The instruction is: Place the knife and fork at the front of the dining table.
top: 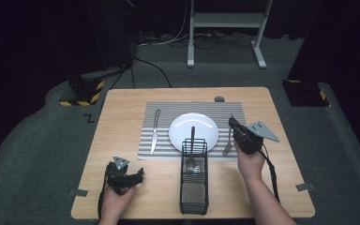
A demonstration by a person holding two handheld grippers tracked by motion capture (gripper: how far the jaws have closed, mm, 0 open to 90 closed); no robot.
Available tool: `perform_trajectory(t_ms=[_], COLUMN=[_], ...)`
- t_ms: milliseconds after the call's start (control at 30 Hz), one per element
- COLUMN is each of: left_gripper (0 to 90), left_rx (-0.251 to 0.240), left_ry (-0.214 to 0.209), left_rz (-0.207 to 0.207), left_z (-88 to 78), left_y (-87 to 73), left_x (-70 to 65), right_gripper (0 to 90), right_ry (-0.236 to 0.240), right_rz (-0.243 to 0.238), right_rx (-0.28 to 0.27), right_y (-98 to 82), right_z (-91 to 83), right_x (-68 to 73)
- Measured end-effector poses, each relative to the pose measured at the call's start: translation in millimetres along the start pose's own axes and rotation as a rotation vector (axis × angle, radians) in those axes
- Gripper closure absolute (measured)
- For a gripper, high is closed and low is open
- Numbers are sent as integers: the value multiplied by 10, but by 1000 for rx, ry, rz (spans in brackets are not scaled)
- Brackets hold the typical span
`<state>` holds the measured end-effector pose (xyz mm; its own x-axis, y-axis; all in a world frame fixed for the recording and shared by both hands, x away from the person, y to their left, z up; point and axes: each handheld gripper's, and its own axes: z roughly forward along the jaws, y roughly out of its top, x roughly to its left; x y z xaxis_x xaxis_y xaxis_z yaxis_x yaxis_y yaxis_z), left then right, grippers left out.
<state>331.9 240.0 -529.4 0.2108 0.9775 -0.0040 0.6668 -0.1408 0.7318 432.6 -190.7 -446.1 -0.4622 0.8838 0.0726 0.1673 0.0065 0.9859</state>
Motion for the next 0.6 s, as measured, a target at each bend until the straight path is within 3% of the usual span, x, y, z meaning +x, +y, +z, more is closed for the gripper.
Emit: perform_trajectory(t_ms=[600], left_gripper=[145], left_rx=[-5], left_ry=[-7], left_rz=[1], left_z=[-22], left_y=[-19], left_x=[-6], right_gripper=[853], right_ry=[-18], right_rz=[106], right_rx=[63], right_y=[-120], right_z=[552], right_x=[-304])
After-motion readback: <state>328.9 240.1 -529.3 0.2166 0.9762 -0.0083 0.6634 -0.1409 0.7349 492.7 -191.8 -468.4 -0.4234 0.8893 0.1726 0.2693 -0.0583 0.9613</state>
